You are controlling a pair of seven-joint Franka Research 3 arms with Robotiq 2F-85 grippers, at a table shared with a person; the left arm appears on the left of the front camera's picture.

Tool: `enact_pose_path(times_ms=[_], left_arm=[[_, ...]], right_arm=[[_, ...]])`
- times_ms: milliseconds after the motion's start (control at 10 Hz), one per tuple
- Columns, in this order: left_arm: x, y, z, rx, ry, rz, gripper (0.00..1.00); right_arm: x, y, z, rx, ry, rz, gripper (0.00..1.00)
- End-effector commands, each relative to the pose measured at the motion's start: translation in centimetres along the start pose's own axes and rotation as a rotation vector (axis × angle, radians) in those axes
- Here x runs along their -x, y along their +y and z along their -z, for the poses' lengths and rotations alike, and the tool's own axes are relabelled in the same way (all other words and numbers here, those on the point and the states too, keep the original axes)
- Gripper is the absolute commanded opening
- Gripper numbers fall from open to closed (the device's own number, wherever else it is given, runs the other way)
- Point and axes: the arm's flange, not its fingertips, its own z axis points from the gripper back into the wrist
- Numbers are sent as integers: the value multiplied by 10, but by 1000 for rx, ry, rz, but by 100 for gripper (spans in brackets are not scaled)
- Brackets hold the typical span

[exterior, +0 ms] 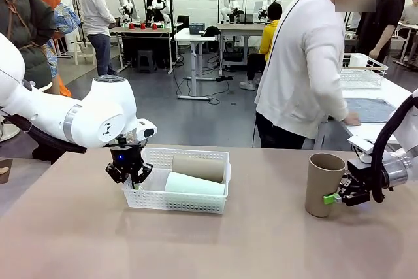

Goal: Clean and organize the cups into the basket.
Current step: Pick up the Reusable plastic cup from the right side of the table and stack it inside the Organizing basket in the center of the table.

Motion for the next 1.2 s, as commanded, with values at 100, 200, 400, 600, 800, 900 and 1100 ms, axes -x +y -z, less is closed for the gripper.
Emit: enact_pose_path(times_ms=[100, 200, 400, 600, 800, 900, 1100], left_arm=[[1, 0, 2, -2, 3, 2, 0], [1, 0, 2, -2, 3, 2, 0], [1, 0, 2, -2, 3, 2, 0], [1, 0, 2, -2, 3, 2, 0], [1, 0, 2, -2, 3, 2, 0], [1, 0, 2, -2, 3, 2, 0], [1, 0, 2, -2, 3, 2, 0]], right_arm=[[-6, 3, 0, -25, 0, 6, 0], [-26, 14, 0, 35, -27, 40, 0], [-94, 52, -9, 185, -28, 163, 0], [-163, 86, -22, 238, -27, 162, 0], [-211, 108, -31, 263, -33, 141, 0], [-221, 111, -31, 267, -30, 141, 0], [-229, 115, -39, 247, -23, 115, 0]])
